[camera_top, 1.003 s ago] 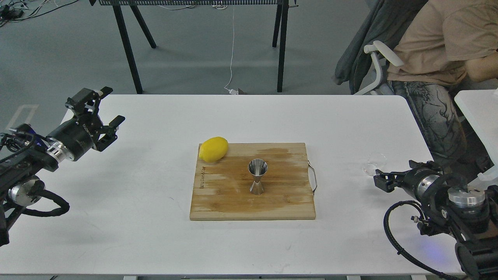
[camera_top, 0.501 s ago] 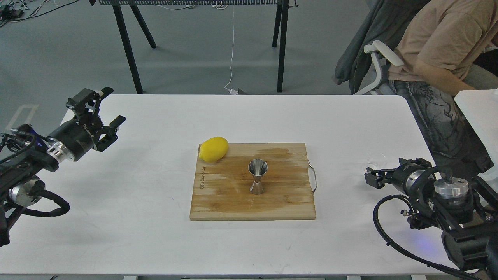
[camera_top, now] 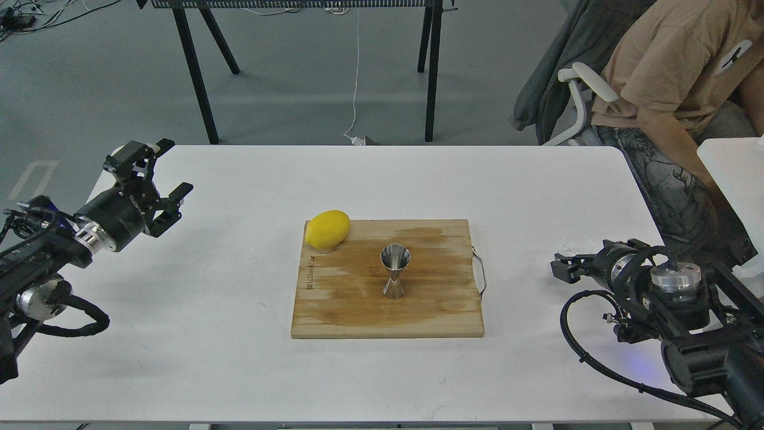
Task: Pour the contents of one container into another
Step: 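Lower the right gripper and grasp the small clear glass cup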
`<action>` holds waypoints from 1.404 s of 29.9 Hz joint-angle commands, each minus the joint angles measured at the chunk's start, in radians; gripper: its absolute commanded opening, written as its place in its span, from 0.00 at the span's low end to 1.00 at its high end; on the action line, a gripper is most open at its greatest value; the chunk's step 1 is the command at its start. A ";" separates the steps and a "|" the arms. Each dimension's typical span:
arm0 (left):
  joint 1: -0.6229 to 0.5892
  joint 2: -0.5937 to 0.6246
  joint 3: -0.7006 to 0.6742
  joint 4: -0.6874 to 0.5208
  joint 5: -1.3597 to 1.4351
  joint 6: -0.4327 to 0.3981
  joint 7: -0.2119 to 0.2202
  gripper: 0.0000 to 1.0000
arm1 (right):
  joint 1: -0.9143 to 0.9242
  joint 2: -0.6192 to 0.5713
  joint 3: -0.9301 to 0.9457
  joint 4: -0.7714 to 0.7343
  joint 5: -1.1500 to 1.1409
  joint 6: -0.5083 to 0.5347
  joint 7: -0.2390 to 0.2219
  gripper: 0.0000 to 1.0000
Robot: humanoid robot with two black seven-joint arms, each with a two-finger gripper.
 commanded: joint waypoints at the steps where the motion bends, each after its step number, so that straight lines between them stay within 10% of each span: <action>1: 0.000 -0.001 0.000 0.003 0.000 0.000 0.000 0.95 | 0.008 0.005 0.000 -0.005 0.000 0.000 0.000 0.99; 42: 0.000 -0.002 0.000 0.017 0.000 0.000 0.000 0.95 | 0.008 0.007 -0.043 -0.003 0.000 0.062 0.003 0.51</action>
